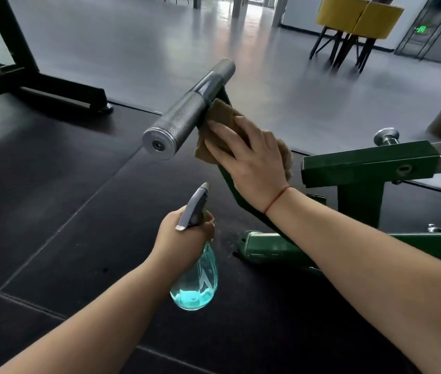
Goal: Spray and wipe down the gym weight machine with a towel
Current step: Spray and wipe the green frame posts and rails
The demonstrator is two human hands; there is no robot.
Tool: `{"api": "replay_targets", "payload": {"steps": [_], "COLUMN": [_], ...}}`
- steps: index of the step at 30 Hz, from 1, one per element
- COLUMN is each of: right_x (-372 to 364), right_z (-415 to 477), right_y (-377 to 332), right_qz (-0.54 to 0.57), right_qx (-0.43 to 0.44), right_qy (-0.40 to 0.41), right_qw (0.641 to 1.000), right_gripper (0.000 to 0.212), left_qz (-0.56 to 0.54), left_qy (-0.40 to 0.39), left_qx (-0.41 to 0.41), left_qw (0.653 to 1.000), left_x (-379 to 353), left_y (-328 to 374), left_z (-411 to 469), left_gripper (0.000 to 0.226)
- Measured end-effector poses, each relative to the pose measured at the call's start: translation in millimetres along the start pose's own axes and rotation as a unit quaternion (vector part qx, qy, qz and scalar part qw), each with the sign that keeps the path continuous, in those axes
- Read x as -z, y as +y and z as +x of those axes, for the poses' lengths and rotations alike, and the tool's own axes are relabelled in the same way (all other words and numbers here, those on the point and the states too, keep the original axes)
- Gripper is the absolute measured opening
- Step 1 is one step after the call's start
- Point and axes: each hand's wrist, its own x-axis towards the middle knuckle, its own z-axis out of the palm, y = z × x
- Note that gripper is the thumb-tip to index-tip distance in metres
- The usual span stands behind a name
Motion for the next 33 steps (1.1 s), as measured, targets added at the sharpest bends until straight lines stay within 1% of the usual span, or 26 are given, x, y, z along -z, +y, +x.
{"api": "replay_targets", "payload": {"steps": [3, 5, 7, 9, 10, 12, 13, 15, 17, 18, 20, 22, 24, 26, 28, 30, 31, 33], "right_x": [-7.8, -5.7, 1.6, 9.9, 13.3, 18.6, 20.7, 20.9, 15.4, 10.8, 1.7, -3.2, 0.7, 11.8, 24.9, 36.8, 41.9, 53.6], "right_z": [-23.9, -58.1, -92.6, -111.1, -111.4, -97.5, -85.4, -58.8, -41.3, -40.1, -51.5, -80.8, -120.0, -151.9, -170.1, -175.6, -175.5, -173.9], "right_y": [-7.8, -7.3, -7.2, -7.1, -6.0, -4.4, -4.4, -5.6, -8.1, -9.7, -11.1, -11.8, -10.3, -2.3, 11.4, 24.2, 28.0, 33.0], "right_qz": [-0.009, -0.001, -0.007, -0.008, 0.001, 0.034, 0.05, 0.072, 0.069, 0.061, 0.047, 0.042, 0.042, 0.039, 0.052, 0.089, 0.115, 0.167], "right_qx": [0.021, 0.065, 0.116, 0.129, 0.121, 0.097, 0.083, 0.046, 0.023, 0.025, 0.045, 0.075, 0.099, 0.1, 0.092, 0.083, 0.066, -0.016], "right_qy": [-0.017, -0.076, -0.155, -0.22, -0.237, -0.226, -0.201, -0.146, -0.13, -0.13, -0.148, -0.192, -0.246, -0.281, -0.288, -0.302, -0.307, -0.288], "right_qw": [1.0, 0.995, 0.981, 0.967, 0.964, 0.969, 0.975, 0.986, 0.989, 0.989, 0.987, 0.978, 0.963, 0.954, 0.952, 0.945, 0.943, 0.943], "right_gripper": [0.029, 0.028, 0.024, 0.018, 0.015, 0.015, 0.019, 0.035, 0.047, 0.047, 0.042, 0.037, 0.038, 0.041, 0.037, 0.032, 0.032, 0.033], "left_qz": [0.0, 0.004, 0.005, 0.014, 0.018, 0.018, 0.016, 0.009, 0.005, 0.005, 0.008, 0.015, 0.017, 0.023, 0.029, 0.036, 0.04, 0.041], "left_qy": [-0.007, -0.01, -0.012, -0.02, -0.022, -0.023, -0.021, -0.013, -0.013, -0.017, -0.021, -0.025, -0.028, -0.028, -0.035, -0.051, -0.061, -0.083], "left_qx": [0.011, 0.014, 0.018, 0.02, 0.02, 0.023, 0.025, 0.031, 0.042, 0.045, 0.049, 0.048, 0.045, 0.047, 0.051, 0.048, 0.046, 0.039], "left_qw": [1.0, 1.0, 1.0, 1.0, 0.999, 0.999, 0.999, 0.999, 0.999, 0.999, 0.999, 0.998, 0.998, 0.998, 0.998, 0.997, 0.996, 0.995], "left_x": [0.9, 2.4, 4.9, 5.2, 4.5, 1.6, -0.3, -4.5, -9.1, -11.6, -14.6, -16.0, -16.0, -15.8, -17.9, -22.0, -24.4, -31.8], "left_y": [2.7, 4.3, 4.1, 3.1, 2.4, 1.6, 1.3, 1.2, 1.5, 1.4, 1.4, 1.2, 0.1, -1.8, -2.7, -1.1, 0.2, 2.9], "left_z": [-3.6, -6.2, -7.7, -8.4, -8.1, -6.6, -5.7, -3.9, -3.2, -2.9, -4.3, -6.5, -9.3, -10.3, -10.4, -10.0, -10.4, -11.1], "left_gripper": [0.003, 0.004, 0.007, 0.009, 0.01, 0.01, 0.009, 0.006, 0.007, 0.007, 0.006, 0.007, 0.008, 0.01, 0.011, 0.011, 0.011, 0.011]}}
